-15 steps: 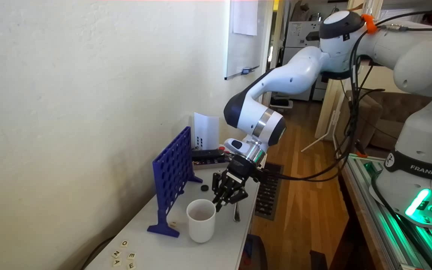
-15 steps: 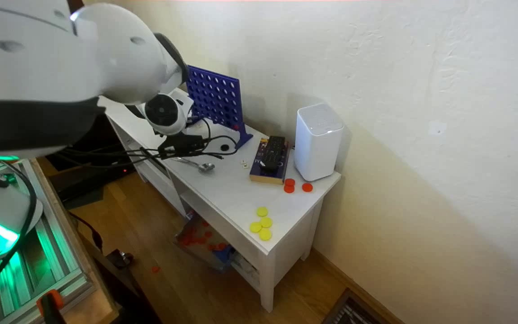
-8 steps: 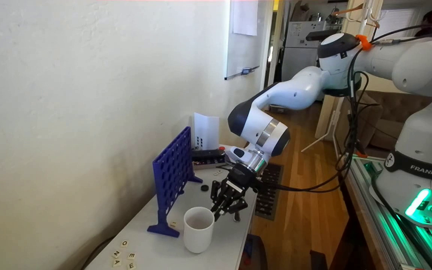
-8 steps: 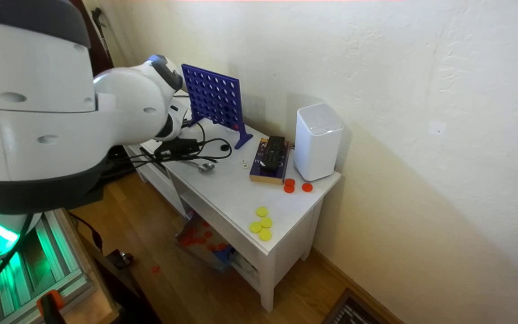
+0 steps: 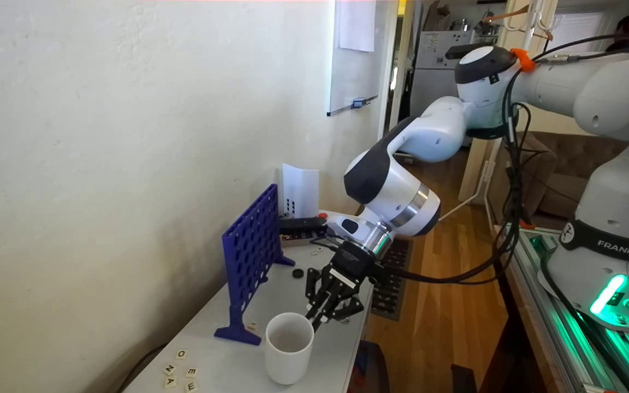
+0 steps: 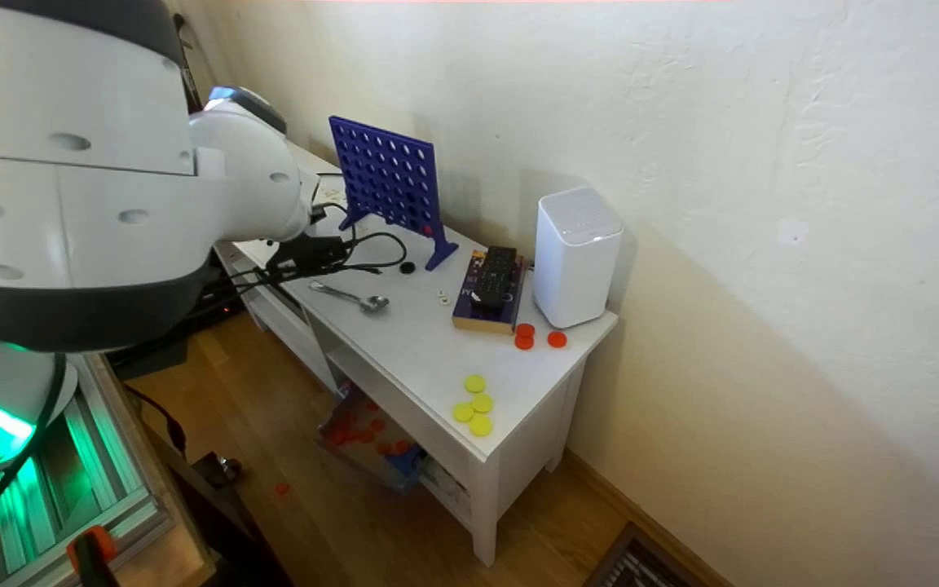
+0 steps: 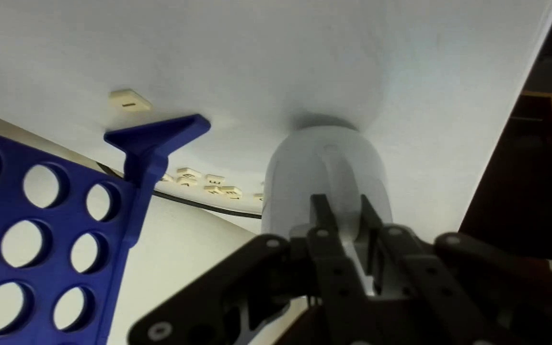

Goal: Move the white mug to the left

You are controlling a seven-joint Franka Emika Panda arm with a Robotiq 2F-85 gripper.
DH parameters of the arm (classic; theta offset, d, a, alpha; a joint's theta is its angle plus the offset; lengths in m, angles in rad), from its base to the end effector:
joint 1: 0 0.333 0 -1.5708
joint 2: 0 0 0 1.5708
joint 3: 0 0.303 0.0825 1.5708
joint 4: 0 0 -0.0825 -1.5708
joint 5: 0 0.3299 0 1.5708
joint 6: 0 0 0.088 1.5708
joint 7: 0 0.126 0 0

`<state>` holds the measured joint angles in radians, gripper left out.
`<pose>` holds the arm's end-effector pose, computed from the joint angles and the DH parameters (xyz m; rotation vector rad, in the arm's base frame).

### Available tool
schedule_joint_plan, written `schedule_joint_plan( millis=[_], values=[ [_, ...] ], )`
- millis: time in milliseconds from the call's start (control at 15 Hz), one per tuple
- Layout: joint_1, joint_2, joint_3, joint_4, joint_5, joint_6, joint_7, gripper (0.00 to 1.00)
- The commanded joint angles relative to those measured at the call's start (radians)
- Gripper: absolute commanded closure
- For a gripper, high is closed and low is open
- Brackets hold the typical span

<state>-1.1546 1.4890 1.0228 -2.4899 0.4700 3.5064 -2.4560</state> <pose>0.4023 0.0516 0.0367 -2.0246 -1.4759 -1.1029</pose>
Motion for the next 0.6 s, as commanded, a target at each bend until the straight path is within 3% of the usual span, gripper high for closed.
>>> schedule_joint_plan(
  millis=[0, 333, 533],
  values=[
    [0.097, -0.048, -0.038, -0.047, -0.212, 0.060, 0.263, 0.96],
    [0.259, -0.120, -0.117, -0.031, -0.443, 0.099, 0.590, 0.96],
    [0.317, -0.169, -0.149, -0.021, -0.554, 0.101, 0.775, 0.96]
  ],
)
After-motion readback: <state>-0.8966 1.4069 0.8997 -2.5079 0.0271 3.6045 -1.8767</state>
